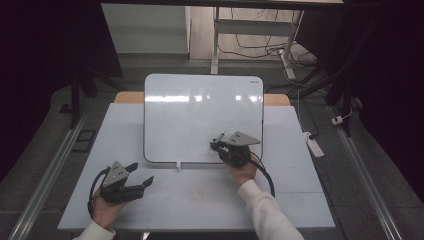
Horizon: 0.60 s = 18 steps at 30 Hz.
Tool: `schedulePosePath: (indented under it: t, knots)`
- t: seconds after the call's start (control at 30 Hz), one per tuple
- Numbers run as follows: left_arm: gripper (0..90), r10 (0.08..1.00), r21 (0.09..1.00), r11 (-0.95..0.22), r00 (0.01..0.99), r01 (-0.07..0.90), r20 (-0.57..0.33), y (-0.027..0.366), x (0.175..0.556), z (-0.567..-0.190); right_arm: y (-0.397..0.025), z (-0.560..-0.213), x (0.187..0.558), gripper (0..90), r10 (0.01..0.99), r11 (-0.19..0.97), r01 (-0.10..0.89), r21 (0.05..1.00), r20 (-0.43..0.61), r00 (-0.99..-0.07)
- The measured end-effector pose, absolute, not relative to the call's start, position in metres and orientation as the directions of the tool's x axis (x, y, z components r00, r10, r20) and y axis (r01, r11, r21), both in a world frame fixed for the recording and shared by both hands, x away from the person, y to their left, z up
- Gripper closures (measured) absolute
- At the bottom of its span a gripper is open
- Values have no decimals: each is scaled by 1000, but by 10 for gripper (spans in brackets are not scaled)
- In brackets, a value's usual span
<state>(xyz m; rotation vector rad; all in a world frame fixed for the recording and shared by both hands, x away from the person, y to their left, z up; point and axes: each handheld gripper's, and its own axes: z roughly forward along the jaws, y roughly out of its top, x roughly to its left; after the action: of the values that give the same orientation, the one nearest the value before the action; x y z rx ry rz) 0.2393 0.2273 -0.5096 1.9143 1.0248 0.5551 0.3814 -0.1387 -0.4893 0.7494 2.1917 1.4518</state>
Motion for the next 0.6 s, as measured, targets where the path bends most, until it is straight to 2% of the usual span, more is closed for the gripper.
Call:
schedulePosePath:
  t: [0.07, 0.2, 0.33, 0.6]
  knots:
    - [260, 828, 853, -279, 560, 440, -18, 228, 240, -510, -150, -482, 379, 775, 639, 287, 212, 934, -22, -769]
    - [261, 826, 851, -283, 564, 443, -19, 227, 240, -510, -165, -470, 363, 775, 617, 305, 216, 928, -20, -787]
    - [261, 823, 852, -281, 567, 442, -23, 226, 241, -510, -177, -466, 345, 775, 572, 316, 248, 916, 25, -820]
    - [258, 811, 867, -243, 582, 434, -64, 225, 243, -507, -195, -466, 319, 774, 527, 358, 275, 892, 50, -848]
